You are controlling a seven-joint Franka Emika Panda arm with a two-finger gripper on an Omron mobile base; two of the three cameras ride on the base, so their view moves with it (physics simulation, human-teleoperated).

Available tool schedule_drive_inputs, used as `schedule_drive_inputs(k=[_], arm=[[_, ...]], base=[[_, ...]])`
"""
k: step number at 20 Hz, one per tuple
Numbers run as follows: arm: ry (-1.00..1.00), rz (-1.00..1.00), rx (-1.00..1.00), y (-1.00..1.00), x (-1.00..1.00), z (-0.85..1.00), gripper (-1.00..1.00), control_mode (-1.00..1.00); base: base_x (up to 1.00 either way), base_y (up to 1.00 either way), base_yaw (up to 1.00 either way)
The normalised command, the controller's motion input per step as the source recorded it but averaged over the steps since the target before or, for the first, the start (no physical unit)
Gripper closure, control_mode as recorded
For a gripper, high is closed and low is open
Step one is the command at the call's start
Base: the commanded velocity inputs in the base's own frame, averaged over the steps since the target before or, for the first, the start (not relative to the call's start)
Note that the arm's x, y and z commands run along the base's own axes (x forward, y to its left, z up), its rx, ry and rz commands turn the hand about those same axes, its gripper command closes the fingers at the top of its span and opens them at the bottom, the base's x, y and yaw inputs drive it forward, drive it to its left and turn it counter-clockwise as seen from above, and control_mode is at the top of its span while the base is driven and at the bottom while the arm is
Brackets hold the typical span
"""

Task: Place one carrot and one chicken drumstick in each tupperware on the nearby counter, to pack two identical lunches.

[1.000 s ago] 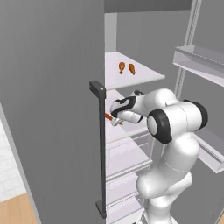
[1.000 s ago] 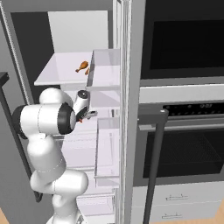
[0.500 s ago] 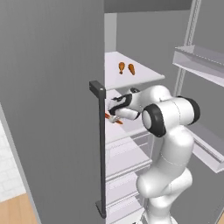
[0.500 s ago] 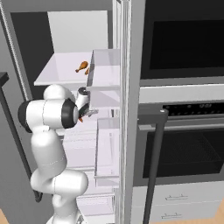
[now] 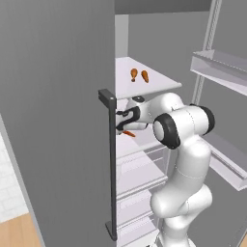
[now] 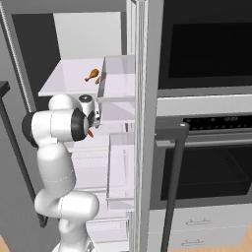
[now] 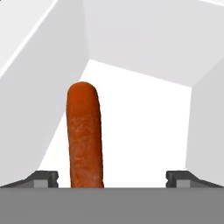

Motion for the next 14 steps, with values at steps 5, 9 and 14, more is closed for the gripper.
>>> schedule_drive_inputs(k=[5, 9, 14], arm=[[-0.01, 0.00, -0.01, 0.00, 0.00, -0.33, -1.00, -1.00], [0.02, 0.00, 0.00, 0.00, -0.16, -0.43, -1.00, -1.00], [0.00, 0.00, 0.04, 0.00, -0.22, -0.25, -1.00, -1.00]], base=[[0.00, 0.00, 0.00], [0.00, 0.00, 0.00], [0.00, 0.00, 0.00]])
